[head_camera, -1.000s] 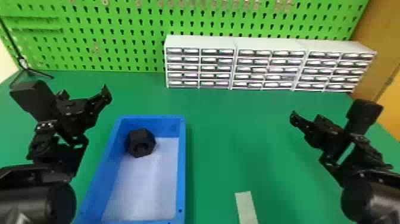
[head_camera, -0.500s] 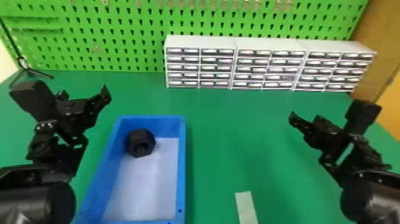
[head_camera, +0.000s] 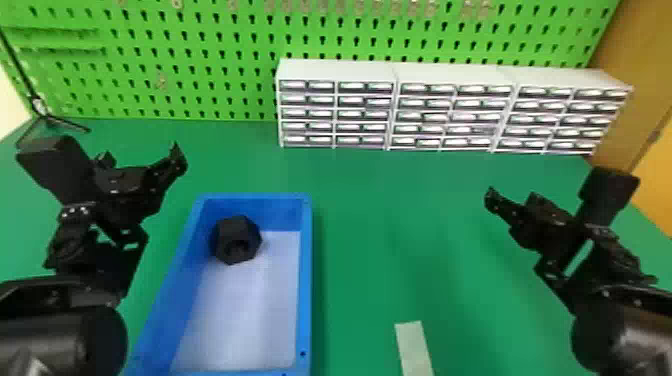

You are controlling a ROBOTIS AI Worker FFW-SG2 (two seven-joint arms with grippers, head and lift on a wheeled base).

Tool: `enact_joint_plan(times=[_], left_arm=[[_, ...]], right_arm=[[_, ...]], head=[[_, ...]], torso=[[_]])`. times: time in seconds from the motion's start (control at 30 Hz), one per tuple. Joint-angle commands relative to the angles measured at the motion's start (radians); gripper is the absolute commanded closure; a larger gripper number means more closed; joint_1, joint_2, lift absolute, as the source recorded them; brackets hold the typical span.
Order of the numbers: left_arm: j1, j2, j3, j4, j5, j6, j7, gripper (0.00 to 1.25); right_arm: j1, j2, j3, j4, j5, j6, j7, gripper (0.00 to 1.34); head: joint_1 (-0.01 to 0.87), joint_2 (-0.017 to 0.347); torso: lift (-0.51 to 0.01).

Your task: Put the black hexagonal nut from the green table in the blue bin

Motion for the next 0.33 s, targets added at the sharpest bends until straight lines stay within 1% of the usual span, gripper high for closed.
enact_joint_plan(times=[0.0,0.3], left_arm=[[0.0,0.001,0.0,0.0,0.0,0.0,0.0,0.12],[0.0,0.0,0.0,0.002,0.0,0.0,0.0,0.12]], right_arm=[[0.0,0.001,0.0,0.0,0.0,0.0,0.0,0.39],[0.0,0.001,0.0,0.002,0.001,0.0,0.0,0.39]], head=[[0.692,0.008],[0.692,0.008]], torso=[[-0.097],[-0.097]])
